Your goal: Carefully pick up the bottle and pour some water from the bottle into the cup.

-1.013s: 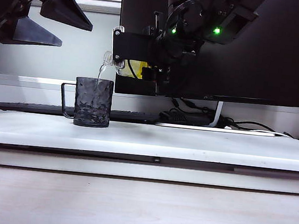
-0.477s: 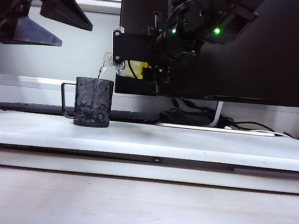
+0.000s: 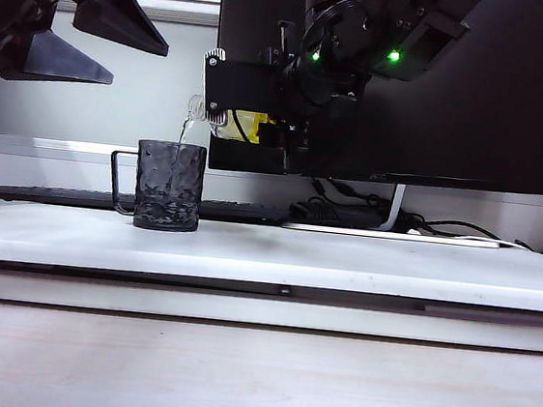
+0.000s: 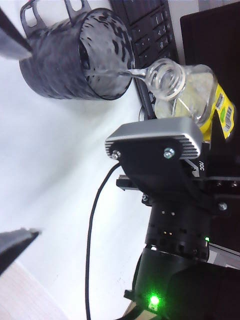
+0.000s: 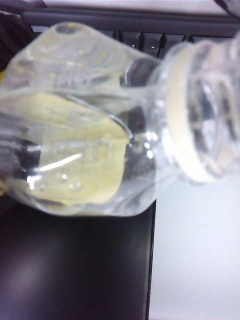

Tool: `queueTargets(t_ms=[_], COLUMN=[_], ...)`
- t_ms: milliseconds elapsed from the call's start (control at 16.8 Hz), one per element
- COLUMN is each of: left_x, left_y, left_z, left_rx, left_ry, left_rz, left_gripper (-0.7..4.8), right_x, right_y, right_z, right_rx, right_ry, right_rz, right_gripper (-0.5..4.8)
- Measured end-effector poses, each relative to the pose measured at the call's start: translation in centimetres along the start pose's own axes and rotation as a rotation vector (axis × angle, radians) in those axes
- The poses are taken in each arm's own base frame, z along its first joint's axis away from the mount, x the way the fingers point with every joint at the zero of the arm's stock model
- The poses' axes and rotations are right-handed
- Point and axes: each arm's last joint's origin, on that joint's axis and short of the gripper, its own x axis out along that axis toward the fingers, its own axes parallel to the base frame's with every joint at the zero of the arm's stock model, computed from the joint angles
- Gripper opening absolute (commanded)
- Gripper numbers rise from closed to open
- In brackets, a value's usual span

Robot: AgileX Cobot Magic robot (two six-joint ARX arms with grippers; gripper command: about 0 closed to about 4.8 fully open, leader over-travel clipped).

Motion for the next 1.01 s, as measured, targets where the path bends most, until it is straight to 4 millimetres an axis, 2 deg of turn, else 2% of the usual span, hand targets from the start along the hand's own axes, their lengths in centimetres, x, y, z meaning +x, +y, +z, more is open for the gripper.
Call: queueTargets(t_ms=[715, 1013], left_x=[0.00, 0.00], left_y=[0.00, 0.00], left_z=[-0.01, -0.02], left_rx=[-0.001, -0.001], left_ry=[0.001, 0.002], left_rz=[0.000, 0.000], left_gripper=[4.79, 4.79], right_x=[0.00, 0.00], right_y=[-0.02, -0.07], right_z=[0.00, -0.02], right_rx=[-0.067, 0.058], right_ry=[0.000, 0.007], right_rz=[-0.001, -0.007], right_gripper=[2.10, 2.10])
